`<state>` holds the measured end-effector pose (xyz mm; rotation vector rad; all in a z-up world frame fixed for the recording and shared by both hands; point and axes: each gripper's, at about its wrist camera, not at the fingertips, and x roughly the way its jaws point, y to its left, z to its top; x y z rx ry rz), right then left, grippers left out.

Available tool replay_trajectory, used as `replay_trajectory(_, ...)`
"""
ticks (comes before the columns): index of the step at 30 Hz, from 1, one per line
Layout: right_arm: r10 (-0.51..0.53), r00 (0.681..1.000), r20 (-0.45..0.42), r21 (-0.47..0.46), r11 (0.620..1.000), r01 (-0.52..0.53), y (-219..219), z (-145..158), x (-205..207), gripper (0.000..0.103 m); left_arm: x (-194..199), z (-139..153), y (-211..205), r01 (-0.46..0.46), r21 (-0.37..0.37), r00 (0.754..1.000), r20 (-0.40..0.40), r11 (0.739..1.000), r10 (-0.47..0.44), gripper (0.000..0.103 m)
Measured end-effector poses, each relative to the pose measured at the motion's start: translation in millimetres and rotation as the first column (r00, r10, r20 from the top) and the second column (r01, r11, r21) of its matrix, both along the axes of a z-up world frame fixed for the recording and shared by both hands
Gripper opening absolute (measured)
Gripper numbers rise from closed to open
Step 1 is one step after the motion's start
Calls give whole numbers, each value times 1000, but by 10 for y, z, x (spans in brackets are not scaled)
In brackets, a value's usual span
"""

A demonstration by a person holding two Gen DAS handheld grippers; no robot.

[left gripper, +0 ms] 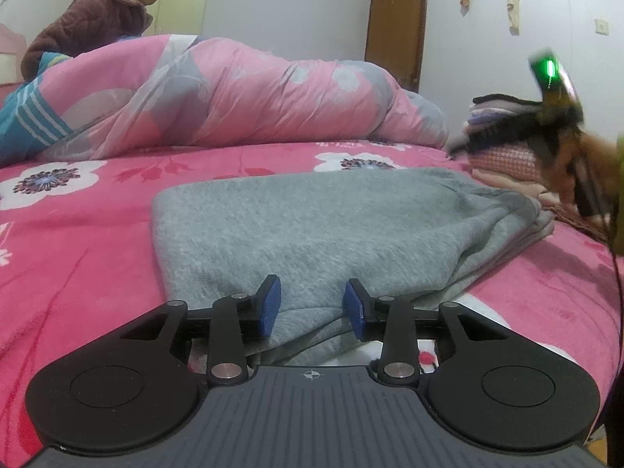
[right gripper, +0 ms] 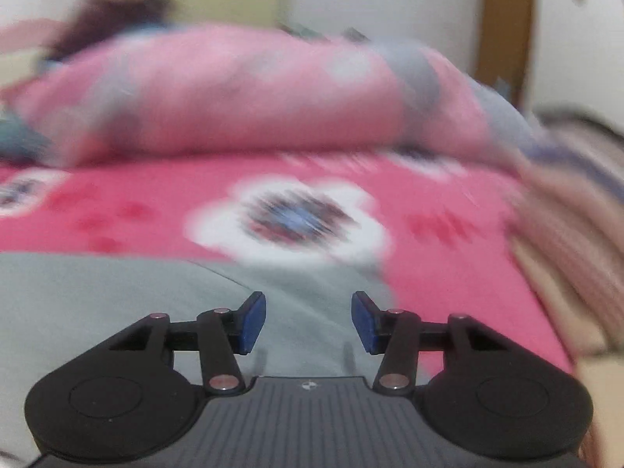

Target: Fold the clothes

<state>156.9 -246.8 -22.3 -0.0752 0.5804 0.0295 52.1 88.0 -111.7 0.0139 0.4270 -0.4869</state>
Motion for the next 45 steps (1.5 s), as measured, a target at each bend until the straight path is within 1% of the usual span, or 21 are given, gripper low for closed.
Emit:
replay_trajectory(3, 181, 983, 38, 46, 982, -183, 529, 217, -6, 51, -3, 0, -5, 1, 4, 1000, 4, 1000, -1, 38)
replay_trajectory(6, 332, 943, 4, 96, 939, -330, 1055, 93, 148, 51, 7, -6, 21, 6, -16, 1000, -1, 1000, -6, 39)
replay_trajectory(8, 384, 915, -125, 49, 923, -381, 1388, -344, 308, 51, 17, -10, 52, 11, -37, 1000, -7, 999, -12, 39)
replay_trajectory(9, 380, 905, -190, -10, 921, -388, 1499, -586, 353, 52, 18, -10, 66, 12, -46, 1000, -9, 999, -13, 40)
replay_trajectory(10, 388, 911, -142, -58, 915, -399, 1541, -754, 294, 53, 19, -11, 79, 14, -55, 1000, -12, 998, -14, 40)
replay_trajectory(15, 329, 927, -181, 16, 943, -331, 1597, -343, 338, 51, 19, -3, 88, 27, -62, 999, -16, 998, -28, 45)
replay_trajectory(16, 366, 919, -147, 26, 930, -366, 1656, -225, 292, 51, 16, 0, 70, 29, -55, 999, -15, 998, -30, 46)
replay_trajectory(18, 469, 878, -94, 54, 883, -466, 1869, -44, 265, 51, 1, 0, 41, 29, -36, 1000, -7, 999, -30, 48)
replay_trajectory(20, 575, 815, -72, 86, 818, -569, 2129, -16, 285, 49, -14, 0, 12, 29, -17, 1000, 2, 999, -29, 49)
replay_trajectory(22, 636, 759, -138, 108, 772, -627, 2400, -178, 473, 43, -27, -1, 2, 27, -8, 1000, 9, 1000, -27, 49)
replay_trajectory(23, 642, 738, -207, 115, 766, -633, 2527, -337, 608, 41, -32, -2, 8, 25, -9, 1000, 11, 1000, -25, 49)
replay_trajectory(24, 622, 730, -284, 84, 774, -628, 2654, -551, 716, 41, -37, -3, 15, 23, -11, 1000, 13, 1000, -23, 50)
replay_trajectory(26, 635, 729, -255, 41, 761, -648, 2720, -637, 774, 42, -37, -3, 37, 28, -23, 1000, 10, 999, -28, 50)
replay_trajectory(29, 581, 777, -241, 74, 809, -583, 2673, -395, 761, 35, -32, -3, 43, 33, -27, 999, 8, 999, -33, 50)
replay_trajectory(33, 531, 840, -111, 68, 848, -526, 2321, -7, 357, 35, -20, -2, 27, 41, -17, 999, 7, 999, -41, 52)
replay_trajectory(36, 454, 888, -68, 56, 891, -451, 1938, 55, -92, 36, 1, -4, 17, 45, -14, 999, 2, 999, -45, 53)
replay_trajectory(39, 397, 915, -79, -26, 916, -400, 1716, -168, -428, 36, 27, -4, 33, 46, -22, 999, -2, 999, -46, 53)
replay_trajectory(41, 342, 924, -172, -108, 926, -363, 1644, -602, -505, 36, 10, -5, 31, 50, -22, 999, -2, 998, -50, 53)
replay_trajectory(42, 349, 931, -108, -94, 928, -359, 1593, -733, -606, 36, 4, -8, 34, 46, -20, 999, 0, 999, -46, 53)
replay_trajectory(44, 319, 943, -96, -56, 944, -325, 1559, -624, -660, 36, -12, -7, 53, 39, -22, 999, 3, 999, -39, 53)
replay_trajectory(45, 312, 949, -54, -17, 950, -313, 1523, -493, -743, 36, -19, -2, 69, 37, -27, 999, 0, 999, -37, 53)
